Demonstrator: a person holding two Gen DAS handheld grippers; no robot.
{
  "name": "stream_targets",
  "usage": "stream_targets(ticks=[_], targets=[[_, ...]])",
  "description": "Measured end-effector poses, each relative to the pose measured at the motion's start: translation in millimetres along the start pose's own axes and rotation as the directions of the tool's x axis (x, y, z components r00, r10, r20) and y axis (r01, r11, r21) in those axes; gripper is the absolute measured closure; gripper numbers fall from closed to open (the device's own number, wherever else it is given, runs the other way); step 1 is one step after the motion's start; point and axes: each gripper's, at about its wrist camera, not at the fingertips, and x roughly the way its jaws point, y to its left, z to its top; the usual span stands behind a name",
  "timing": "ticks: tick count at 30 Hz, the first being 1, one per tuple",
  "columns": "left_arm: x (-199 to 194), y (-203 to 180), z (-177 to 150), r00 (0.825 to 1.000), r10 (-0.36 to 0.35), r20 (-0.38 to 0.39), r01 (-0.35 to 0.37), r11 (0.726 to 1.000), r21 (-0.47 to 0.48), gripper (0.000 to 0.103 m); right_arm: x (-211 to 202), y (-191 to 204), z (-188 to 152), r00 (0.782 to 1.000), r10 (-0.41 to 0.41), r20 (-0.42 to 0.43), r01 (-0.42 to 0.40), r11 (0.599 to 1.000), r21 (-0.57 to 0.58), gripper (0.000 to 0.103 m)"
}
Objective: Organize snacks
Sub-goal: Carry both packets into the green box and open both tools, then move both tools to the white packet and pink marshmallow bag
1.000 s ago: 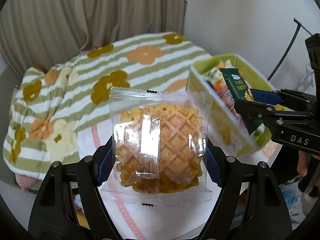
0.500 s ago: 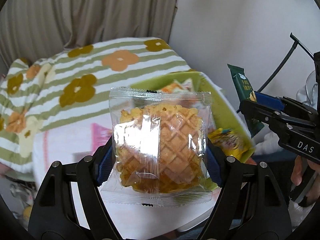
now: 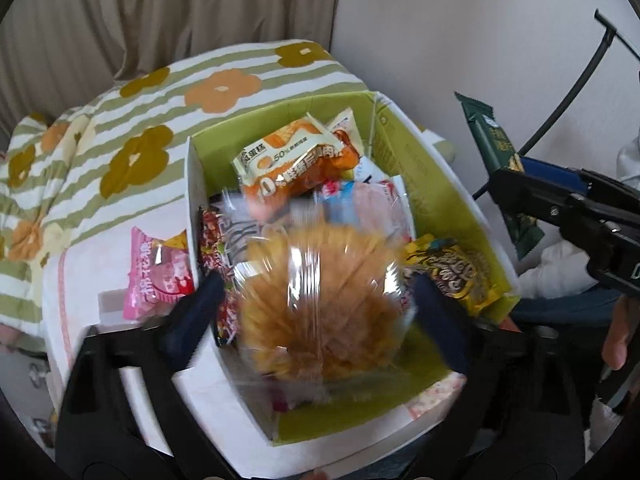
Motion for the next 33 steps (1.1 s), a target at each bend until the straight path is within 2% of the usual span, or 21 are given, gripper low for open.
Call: stream_targets(ticks=[8,18,19,21,22,23,25,33], targets=[[-16,19,-10,0.997,0.078,0.023,-0.078,0.997,0.015,0.0,12,-5,-9,1.0,0.015,-0.024,-0.015,1.0,0.024,0.061],[-26,46,-14,0.996,0.076,0.045,-0.074,0.997,-0.037,0.0,43,5,-12,0.995,0.004,-0.103,-0.005,1.0,-0.005,0.061],[-27,48,-14,0.996,0.076,0.048,-0.074,0.996,-0.042,0.0,45,6,-13,0.994,0.003,-0.105,-0.004,1.0,-0.007,0.059],[-31,52,-16,0.996,0.078,0.048,-0.076,0.996,-0.057,0.0,49,8,-15,0.993,0.018,-0.116,-0.019,1.0,-0.009,0.036],[-32,54,-17,0.996,0.077,0.047,-0.074,0.995,-0.065,0.0,49,9,-16,0.993,0.03,-0.111,-0.031,1.0,-0.007,0.005],[-33,55,-19,0.996,0.073,0.048,-0.07,0.995,-0.072,0.0,48,10,-17,0.994,0.046,-0.102,-0.047,0.999,-0.008,0.0],[-37,59,-24,0.996,0.068,0.051,-0.064,0.994,-0.089,0.0,43,14,-21,0.993,0.079,-0.083,-0.081,0.996,-0.023,0.0],[-52,71,-41,0.995,0.08,0.054,-0.071,0.985,-0.155,0.0,31,24,-27,0.992,0.107,-0.072,-0.112,0.992,-0.062,0.0]])
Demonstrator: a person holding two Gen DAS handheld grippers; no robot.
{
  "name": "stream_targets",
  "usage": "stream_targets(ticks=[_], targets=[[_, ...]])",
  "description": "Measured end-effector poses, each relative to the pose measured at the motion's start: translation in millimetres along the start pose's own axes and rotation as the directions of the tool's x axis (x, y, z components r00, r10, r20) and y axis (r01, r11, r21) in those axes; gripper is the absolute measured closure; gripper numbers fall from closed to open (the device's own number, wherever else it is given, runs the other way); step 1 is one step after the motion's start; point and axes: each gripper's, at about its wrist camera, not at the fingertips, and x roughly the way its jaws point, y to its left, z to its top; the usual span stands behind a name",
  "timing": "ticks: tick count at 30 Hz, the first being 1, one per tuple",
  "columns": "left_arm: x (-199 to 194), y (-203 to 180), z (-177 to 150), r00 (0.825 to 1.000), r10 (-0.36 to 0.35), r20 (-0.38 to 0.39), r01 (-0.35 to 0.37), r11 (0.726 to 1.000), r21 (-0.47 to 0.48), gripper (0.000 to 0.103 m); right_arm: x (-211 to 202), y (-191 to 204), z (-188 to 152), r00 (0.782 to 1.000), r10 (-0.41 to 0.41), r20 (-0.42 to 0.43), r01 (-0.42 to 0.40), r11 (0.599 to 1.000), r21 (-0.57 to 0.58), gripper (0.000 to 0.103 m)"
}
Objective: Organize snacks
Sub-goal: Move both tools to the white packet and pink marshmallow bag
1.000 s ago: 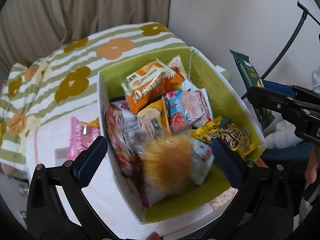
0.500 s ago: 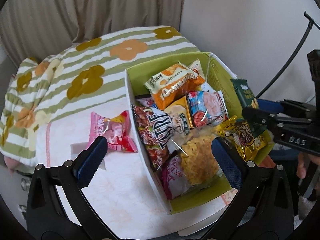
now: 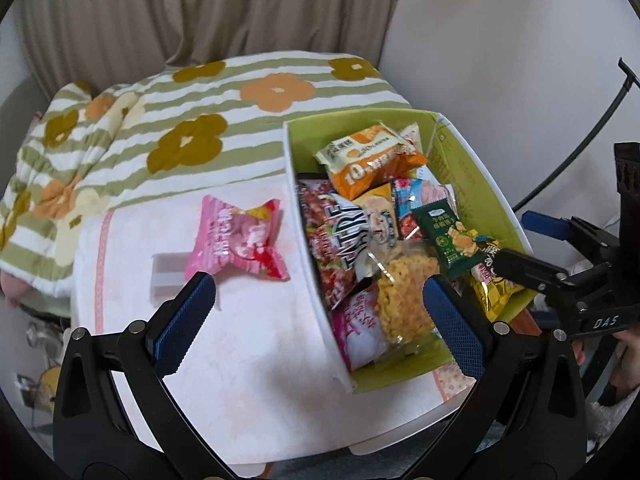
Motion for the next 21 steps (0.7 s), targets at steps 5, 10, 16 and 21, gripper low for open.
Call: stream_targets(ticks=[5,10,16,21], targets=[[-24,19,-13,0.999,0.033,0.036,-0.031,0.998,-0.053,0.0,-14,16,8,0.999,0.023,0.024,-0.022,0.998,-0.058,0.0],[-49,47,-31,0.996,0.073,0.056,-0.066,0.99,-0.124,0.0,-22,42,17,0.997,0.056,0.055,-0.048,0.989,-0.139,0.0],[-66,85,-45,0.99,0.124,0.069,-0.112,0.982,-0.149,0.0,-17,78,25,0.993,0.087,0.083,-0.07,0.98,-0.185,0.0],[-65,122,-41,0.991,0.113,0.067,-0.105,0.988,-0.112,0.0,2,117,35,0.995,0.072,0.075,-0.051,0.967,-0.25,0.0]])
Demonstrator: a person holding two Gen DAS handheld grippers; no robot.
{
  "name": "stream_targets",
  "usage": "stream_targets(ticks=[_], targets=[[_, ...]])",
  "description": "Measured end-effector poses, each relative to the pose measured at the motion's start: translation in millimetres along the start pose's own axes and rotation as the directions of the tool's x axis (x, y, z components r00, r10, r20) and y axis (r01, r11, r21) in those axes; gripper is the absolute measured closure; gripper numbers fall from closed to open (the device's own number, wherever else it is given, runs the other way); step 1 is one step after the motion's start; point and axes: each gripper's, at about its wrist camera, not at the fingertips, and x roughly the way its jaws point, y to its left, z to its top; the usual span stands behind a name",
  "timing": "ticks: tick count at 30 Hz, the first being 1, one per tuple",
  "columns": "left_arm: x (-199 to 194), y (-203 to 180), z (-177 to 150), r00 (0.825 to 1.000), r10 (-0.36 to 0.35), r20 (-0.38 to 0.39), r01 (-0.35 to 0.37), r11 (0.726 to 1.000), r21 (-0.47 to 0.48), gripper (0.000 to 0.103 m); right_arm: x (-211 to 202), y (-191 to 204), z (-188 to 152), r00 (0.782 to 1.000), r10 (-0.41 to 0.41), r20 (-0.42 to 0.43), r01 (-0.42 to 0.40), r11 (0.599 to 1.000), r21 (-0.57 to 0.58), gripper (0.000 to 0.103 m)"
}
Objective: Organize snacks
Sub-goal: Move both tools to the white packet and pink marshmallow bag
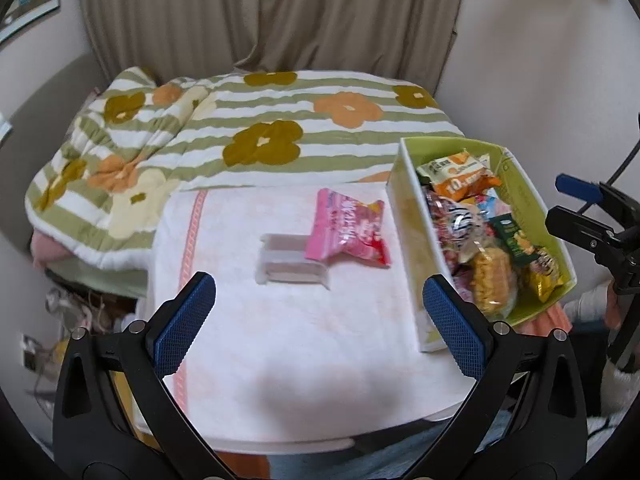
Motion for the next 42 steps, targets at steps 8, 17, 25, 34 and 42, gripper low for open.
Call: stream_targets(ticks=[8,17,25,34,42], targets=[[47,60,30,0.993,-0.078,-0.093,0.091,0.984,0.153,0.0,71,36,26,0.995,-0.059,-0.086,0.054,0.997,-0.061,0.0],[129,79,49,0.941,-0.196,-0.275,0.304,0.846,0.438,0.0,173,61,39,0.936,-0.179,-0.304,0.093,0.956,-0.277,0.0],[214,51,32,0.872,-0.249,-0.422,0.474,0.645,0.599,0.0,241,45,20,0.831,-0.243,-0.5,0.001,0.9,-0.437,0.0],[258,18,10,0.866,-0.222,-0.449,0.493,0.528,0.692,0.0,257,37,13,0.809,-0.249,-0.532,-0.035,0.884,-0.467,0.0],[257,27,-4,0.85,-0.229,-0.474,0.512,0.567,0.646,0.024,273,44,11,0.809,-0.245,-0.535,-0.069,0.863,-0.5,0.0]])
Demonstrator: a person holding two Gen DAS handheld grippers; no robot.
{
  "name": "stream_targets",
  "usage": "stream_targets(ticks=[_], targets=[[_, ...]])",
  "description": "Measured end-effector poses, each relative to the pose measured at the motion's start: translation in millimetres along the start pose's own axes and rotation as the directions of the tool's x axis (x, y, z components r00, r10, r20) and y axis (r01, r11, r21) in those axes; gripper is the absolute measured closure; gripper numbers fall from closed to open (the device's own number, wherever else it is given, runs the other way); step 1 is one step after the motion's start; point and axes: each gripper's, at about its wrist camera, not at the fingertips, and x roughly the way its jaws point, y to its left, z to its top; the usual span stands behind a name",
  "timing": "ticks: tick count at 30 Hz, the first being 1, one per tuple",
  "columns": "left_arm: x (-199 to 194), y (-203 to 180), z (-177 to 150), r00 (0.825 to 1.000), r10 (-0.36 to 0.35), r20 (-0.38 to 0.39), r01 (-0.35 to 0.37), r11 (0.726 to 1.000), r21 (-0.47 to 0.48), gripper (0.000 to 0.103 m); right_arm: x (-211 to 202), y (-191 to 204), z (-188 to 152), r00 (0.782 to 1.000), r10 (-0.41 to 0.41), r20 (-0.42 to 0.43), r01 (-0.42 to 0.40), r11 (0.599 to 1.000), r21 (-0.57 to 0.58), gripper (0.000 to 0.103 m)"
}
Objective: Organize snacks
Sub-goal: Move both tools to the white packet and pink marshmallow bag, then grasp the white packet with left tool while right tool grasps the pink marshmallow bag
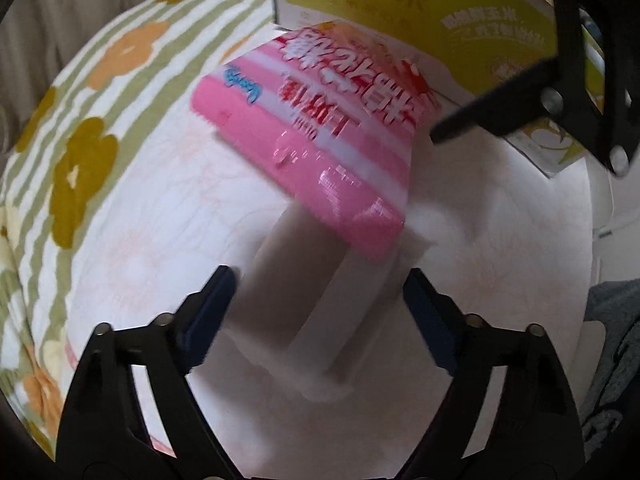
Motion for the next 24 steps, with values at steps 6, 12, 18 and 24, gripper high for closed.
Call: stream_targets(ticks=[6,12,18,24], targets=[[-7,11,-18,0.999,0.036,-0.022,-0.039,0.991,-0.128,0.026,4,0,8,0.999,0.033,-0.009,-0.033,0.999,-0.021,0.0],[-9,26,-27,0.994,0.084,-0.068,-0.1,0.956,-0.276,0.021,20,12,16,0.995,0.04,-0.088,-0.051,0.99,-0.129,0.0],[3,15,-16,0.991,0.105,-0.083,-0.118,0.976,-0.184,0.021,32,14,22,0.986,0.04,-0.164,-0.071,0.98,-0.188,0.0],[-6,23,-29,0.994,0.097,-0.058,-0.109,0.965,-0.238,0.037,52,16,32,0.969,0.02,-0.247,-0.074,0.975,-0.212,0.0]])
